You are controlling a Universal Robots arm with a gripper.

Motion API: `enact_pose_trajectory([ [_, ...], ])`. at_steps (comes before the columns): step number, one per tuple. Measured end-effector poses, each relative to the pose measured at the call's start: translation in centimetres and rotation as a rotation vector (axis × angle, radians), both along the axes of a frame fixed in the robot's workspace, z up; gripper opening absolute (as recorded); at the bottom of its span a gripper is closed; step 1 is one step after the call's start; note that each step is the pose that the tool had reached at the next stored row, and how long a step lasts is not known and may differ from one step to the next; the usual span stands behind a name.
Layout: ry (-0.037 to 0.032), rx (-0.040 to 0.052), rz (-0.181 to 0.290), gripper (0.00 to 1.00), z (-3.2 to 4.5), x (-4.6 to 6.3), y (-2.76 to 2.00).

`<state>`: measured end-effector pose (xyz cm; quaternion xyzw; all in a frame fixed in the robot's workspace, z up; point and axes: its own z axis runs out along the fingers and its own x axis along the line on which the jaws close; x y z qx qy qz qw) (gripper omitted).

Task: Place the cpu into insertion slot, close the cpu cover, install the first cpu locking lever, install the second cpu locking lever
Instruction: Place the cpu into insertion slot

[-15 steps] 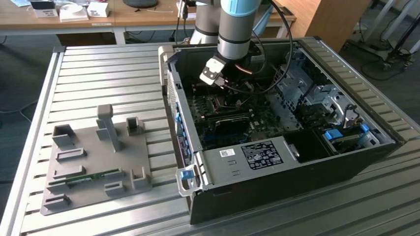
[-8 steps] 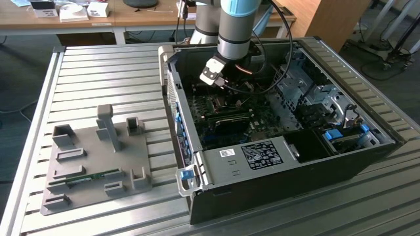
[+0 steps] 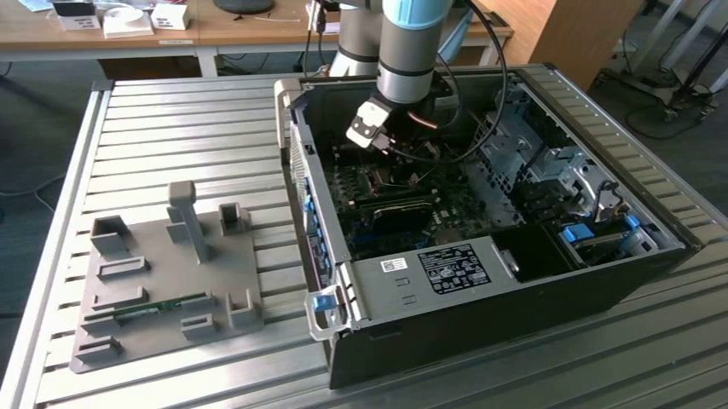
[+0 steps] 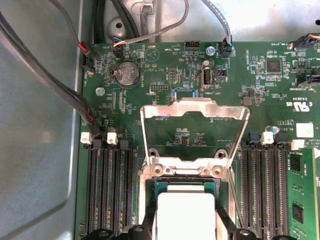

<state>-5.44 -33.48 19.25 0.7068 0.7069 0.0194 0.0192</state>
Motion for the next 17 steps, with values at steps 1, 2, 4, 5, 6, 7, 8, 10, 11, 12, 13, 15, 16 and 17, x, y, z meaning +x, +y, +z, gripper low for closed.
enact_pose_trajectory([
  [1,0.0001,-0.0002,0.000,0.54,-0.01,0.00,0.00],
  [2,0.0002,-0.0003,0.000,0.54,-0.01,0.00,0.00],
  [4,0.0001,-0.0002,0.000,0.54,-0.02,0.00,0.00],
  [5,0.0000,0.0000,0.000,0.54,-0.03,0.00,0.00],
  [6,-0.0001,0.0000,0.000,0.54,-0.03,-0.02,0.00],
  [7,-0.0002,0.0000,0.000,0.54,-0.03,-0.04,0.01],
  [8,-0.0003,0.0002,0.000,0.54,-0.04,-0.07,0.01],
  [10,-0.0002,0.0002,0.000,0.54,-0.04,-0.11,0.01],
  [11,-0.0002,0.0001,0.000,0.54,-0.03,-0.12,0.00],
  [12,-0.0001,0.0001,0.000,0.54,-0.03,-0.13,0.00],
  [13,-0.0001,0.0000,0.000,0.54,-0.03,-0.13,0.00],
  [15,-0.0001,0.0000,0.000,0.54,-0.03,-0.14,0.00],
  [16,-0.0001,0.0001,0.000,0.54,-0.03,-0.14,0.00],
  [17,-0.0001,0.0000,0.000,0.54,-0.03,-0.14,0.00],
])
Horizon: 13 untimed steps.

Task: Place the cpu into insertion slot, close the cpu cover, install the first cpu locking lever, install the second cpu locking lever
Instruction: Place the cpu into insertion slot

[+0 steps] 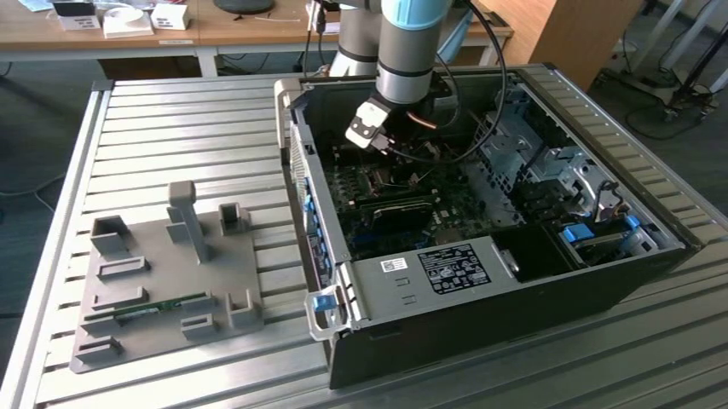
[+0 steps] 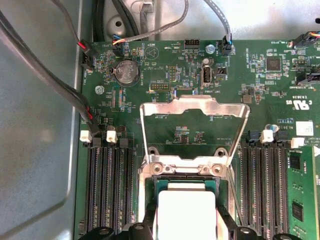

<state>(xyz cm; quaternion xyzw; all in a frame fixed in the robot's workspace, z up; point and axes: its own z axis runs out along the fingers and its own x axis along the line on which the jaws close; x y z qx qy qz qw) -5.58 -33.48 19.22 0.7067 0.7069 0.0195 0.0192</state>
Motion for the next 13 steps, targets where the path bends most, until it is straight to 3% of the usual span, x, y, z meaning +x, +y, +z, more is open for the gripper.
enact_pose_trajectory([
  [13,0.0002,-0.0002,0.000,0.54,-0.02,-0.01,-0.01],
])
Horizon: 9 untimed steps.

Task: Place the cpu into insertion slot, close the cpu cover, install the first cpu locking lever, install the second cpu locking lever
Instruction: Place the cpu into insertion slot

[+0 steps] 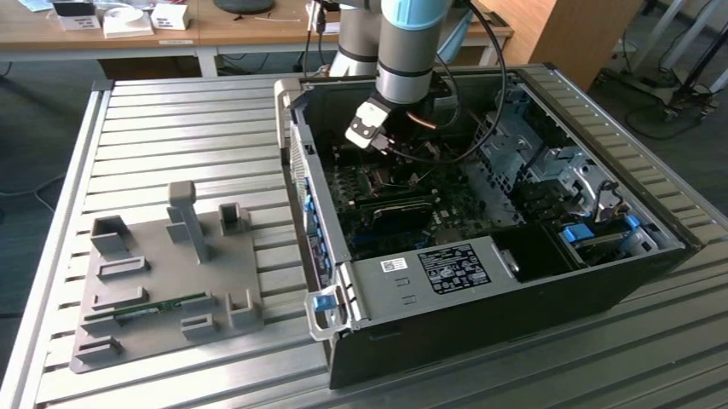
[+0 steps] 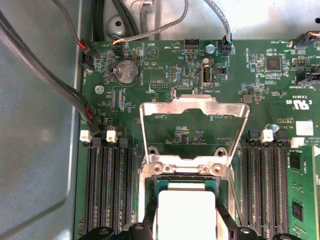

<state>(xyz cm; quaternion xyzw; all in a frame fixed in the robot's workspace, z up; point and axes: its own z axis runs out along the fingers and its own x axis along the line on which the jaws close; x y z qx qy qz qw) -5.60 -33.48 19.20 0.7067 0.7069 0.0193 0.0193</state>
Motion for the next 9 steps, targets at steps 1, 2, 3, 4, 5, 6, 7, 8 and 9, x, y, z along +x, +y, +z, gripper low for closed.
enact_pose_trajectory([
  [1,0.0000,0.0000,0.000,0.54,0.00,0.00,0.00],
  [2,-0.0001,0.0000,0.000,0.54,-0.01,0.00,0.00],
  [3,-0.0001,0.0001,0.000,0.54,-0.01,0.00,0.00],
  [4,-0.0001,0.0002,0.000,0.54,-0.01,0.00,0.00],
  [5,-0.0001,0.0001,0.000,0.54,-0.01,0.00,0.00],
  [6,-0.0001,0.0001,0.000,0.54,-0.01,0.00,0.00],
  [7,-0.0001,0.0001,0.000,0.54,-0.01,0.00,0.01],
  [8,-0.0001,0.0001,0.000,0.54,-0.02,0.00,0.00],
  [9,-0.0002,0.0005,0.000,0.54,-0.03,0.00,0.01],
])
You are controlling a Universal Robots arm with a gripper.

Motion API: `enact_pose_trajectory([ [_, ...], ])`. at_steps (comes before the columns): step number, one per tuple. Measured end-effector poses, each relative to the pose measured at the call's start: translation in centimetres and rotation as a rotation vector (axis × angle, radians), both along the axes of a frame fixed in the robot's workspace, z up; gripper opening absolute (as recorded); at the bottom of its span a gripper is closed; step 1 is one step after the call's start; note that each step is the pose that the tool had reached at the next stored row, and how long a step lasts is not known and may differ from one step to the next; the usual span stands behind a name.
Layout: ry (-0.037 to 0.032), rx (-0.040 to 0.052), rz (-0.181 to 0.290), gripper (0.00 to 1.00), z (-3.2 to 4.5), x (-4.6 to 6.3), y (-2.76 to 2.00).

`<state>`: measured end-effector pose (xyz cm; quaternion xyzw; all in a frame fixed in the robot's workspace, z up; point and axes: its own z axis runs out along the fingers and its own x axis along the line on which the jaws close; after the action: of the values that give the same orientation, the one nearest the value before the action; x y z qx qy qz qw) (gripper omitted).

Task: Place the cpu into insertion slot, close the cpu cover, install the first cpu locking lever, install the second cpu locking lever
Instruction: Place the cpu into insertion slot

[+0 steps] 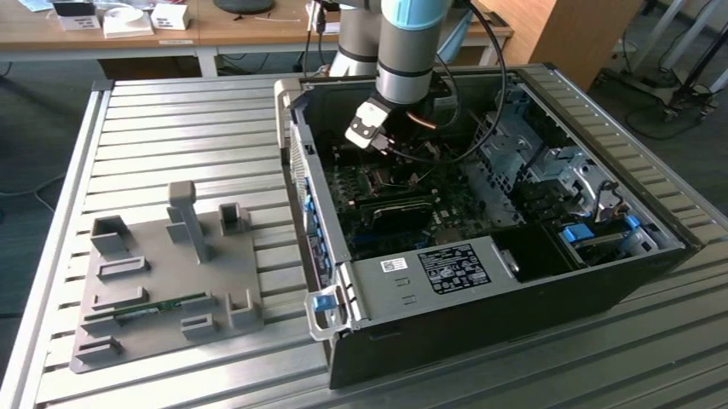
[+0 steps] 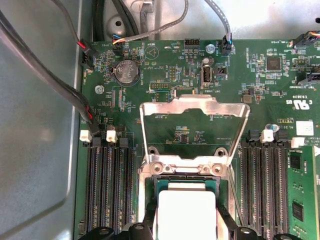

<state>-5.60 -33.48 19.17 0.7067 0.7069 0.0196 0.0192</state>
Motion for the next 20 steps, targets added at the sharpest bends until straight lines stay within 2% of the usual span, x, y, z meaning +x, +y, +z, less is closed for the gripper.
enact_pose_trajectory([
  [2,-0.0001,0.0001,0.000,0.55,-0.01,0.00,0.00],
  [3,-0.0001,0.0000,0.000,0.62,0.00,0.00,0.00],
  [13,0.0001,-0.0003,0.000,0.62,0.04,0.00,0.00],
  [20,0.0000,-0.0002,0.000,0.62,0.73,0.00,0.00],
])
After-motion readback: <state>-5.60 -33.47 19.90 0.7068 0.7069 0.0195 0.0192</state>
